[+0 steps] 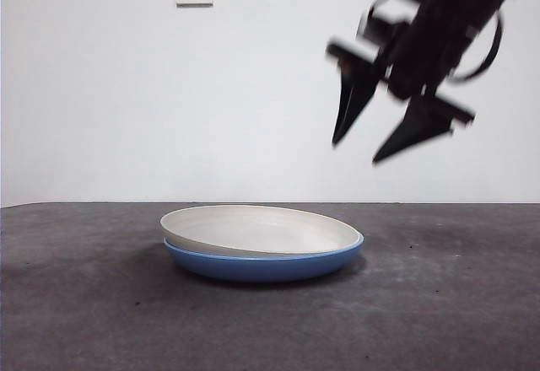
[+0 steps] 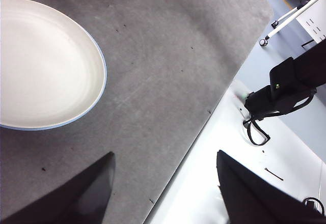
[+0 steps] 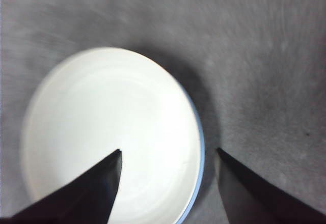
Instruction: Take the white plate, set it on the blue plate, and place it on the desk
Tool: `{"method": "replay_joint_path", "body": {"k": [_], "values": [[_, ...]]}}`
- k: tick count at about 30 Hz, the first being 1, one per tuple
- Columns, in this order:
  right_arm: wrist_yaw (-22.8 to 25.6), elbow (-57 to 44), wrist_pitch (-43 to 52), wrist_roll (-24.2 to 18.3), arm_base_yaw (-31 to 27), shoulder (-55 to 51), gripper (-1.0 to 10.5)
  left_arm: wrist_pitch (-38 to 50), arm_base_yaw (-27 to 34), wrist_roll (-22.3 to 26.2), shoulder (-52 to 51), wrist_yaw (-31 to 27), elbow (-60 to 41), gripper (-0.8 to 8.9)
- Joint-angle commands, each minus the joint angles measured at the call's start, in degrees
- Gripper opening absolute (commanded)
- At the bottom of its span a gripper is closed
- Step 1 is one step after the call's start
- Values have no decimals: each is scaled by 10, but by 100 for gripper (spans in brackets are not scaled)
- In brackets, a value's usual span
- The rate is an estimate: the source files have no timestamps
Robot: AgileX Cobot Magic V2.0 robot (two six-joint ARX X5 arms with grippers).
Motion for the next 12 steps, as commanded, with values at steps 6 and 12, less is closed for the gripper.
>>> {"method": "replay_joint_path", "body": {"k": [6,12], "values": [[-35,13,-100,-91,7,-137,287,3,-2,7,4,2,4,311],[-51,13,-206,-136,8,-240,287,3,-2,7,4,2,4,311]]}}
